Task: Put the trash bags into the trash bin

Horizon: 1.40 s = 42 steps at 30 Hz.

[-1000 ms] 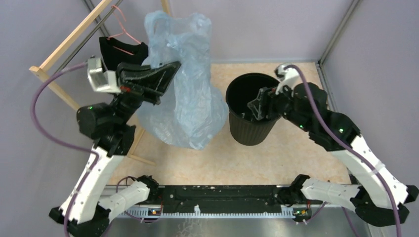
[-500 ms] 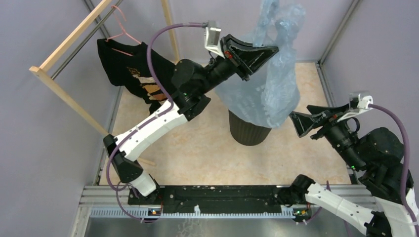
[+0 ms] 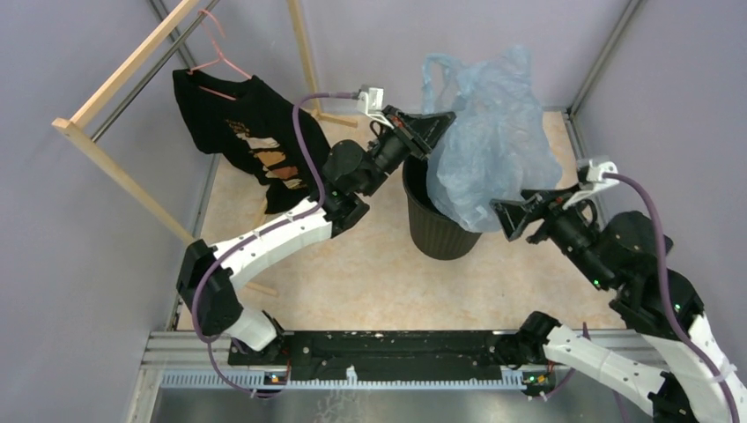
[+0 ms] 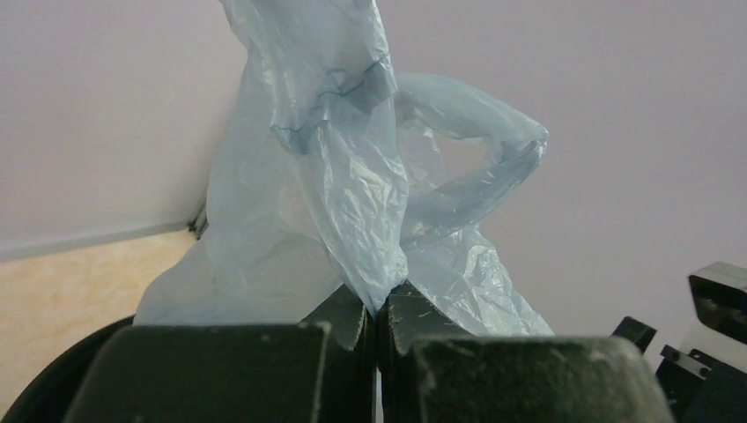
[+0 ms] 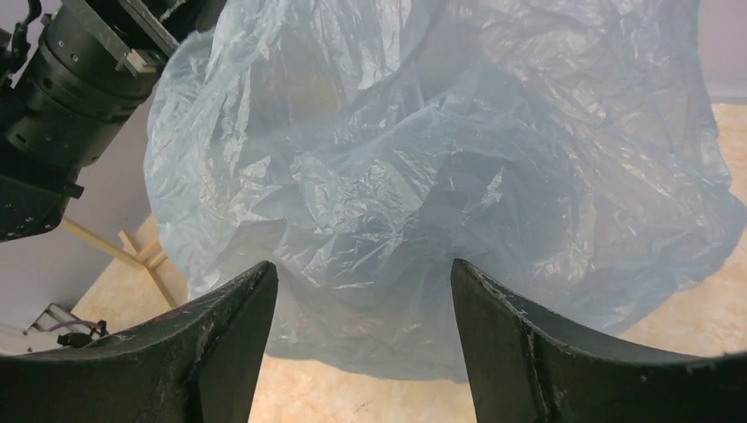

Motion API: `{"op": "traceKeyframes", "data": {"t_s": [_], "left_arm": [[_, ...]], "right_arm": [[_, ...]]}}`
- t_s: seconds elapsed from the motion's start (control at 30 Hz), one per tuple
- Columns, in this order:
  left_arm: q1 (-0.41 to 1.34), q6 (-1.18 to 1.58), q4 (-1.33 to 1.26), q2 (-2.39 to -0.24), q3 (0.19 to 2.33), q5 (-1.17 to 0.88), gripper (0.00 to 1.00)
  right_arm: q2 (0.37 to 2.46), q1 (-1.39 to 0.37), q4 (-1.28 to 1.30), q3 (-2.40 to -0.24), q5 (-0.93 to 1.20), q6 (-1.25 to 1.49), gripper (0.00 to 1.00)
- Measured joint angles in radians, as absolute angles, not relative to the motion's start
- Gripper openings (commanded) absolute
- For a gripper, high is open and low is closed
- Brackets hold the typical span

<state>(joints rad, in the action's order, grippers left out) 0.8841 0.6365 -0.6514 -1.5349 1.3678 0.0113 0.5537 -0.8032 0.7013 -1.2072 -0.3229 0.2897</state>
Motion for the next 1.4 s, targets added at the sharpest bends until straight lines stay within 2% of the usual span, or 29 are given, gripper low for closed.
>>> {"op": "traceKeyframes", "data": {"t_s": [0.23, 0.37, 0.57, 0.77, 1.0, 1.07, 1.23, 1.4], "left_arm": [[0.813, 0.706, -0.654, -1.424, 1.172, 0.07, 0.0], [0.774, 0.708, -0.65, -1.361, 1.122, 0.076, 0.0], [0.76, 0.645, -0.612, -1.332, 1.158, 0.028, 0.0], [0.76, 0.548, -0.523, -1.364, 1.258, -0.088, 0.0], [0.76, 0.479, -0.465, -1.401, 1.277, -0.177, 0.0], [0.76, 0.463, -0.446, -1.401, 1.277, -0.197, 0.0], [0.76, 0.414, -0.439, -1.378, 1.227, -0.234, 0.0], [0.767, 0.362, -0.422, -1.336, 1.156, -0.246, 0.0]], "right_arm": [[0.701, -0.803, 0.623, -1.174, -0.312, 0.3, 0.62], [0.843, -0.803, 0.593, -1.158, -0.334, 0.308, 0.61], [1.042, -0.799, 0.546, -1.158, -0.395, 0.263, 0.58], [1.204, -0.72, 0.498, -1.158, -0.348, 0.236, 0.56], [1.233, -0.669, 0.449, -1.12, -0.244, 0.236, 0.57], [1.243, -0.669, 0.449, -1.12, -0.204, 0.239, 0.59], [1.23, -0.669, 0.488, -1.122, -0.132, 0.256, 0.71], [1.119, -0.666, 0.597, -1.195, -0.103, 0.262, 0.81]]}}
